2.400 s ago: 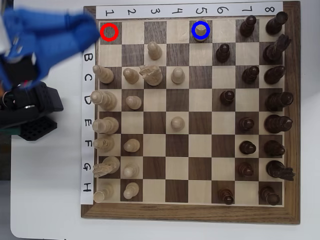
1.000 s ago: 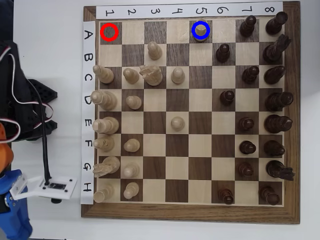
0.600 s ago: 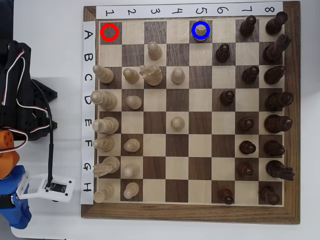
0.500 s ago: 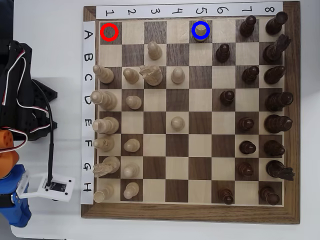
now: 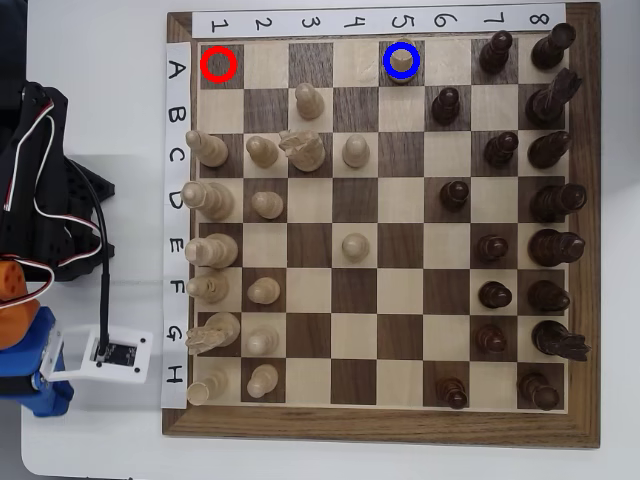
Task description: Move the piece to destination
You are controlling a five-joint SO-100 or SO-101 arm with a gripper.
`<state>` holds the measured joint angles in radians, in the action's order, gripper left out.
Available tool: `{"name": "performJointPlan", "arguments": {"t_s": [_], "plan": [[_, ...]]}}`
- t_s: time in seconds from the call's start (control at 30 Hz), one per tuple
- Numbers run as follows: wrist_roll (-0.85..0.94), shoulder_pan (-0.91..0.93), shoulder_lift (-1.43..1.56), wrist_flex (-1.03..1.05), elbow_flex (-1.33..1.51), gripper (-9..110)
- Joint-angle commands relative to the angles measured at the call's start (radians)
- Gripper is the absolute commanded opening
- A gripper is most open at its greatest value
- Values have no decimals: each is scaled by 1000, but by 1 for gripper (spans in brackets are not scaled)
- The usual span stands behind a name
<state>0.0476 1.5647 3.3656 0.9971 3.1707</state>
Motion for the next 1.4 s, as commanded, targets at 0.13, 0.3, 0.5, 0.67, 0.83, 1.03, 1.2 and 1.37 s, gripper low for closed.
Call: {"name": "performJointPlan", "arguments": {"t_s": [0.13, 0.3, 0.5, 0.67, 0.83, 1.03, 1.2, 1.37], "plan": [[25, 34, 60, 106, -48, 0], [5, 63, 60, 100, -48, 0], [-18, 94, 60, 95, -46, 0], [-17, 94, 60, 95, -46, 0], [-5, 92, 60, 91, -44, 0], [0, 87, 60, 94, -44, 0], [0, 87, 60, 94, -44, 0], [3, 87, 60, 94, -46, 0]]}}
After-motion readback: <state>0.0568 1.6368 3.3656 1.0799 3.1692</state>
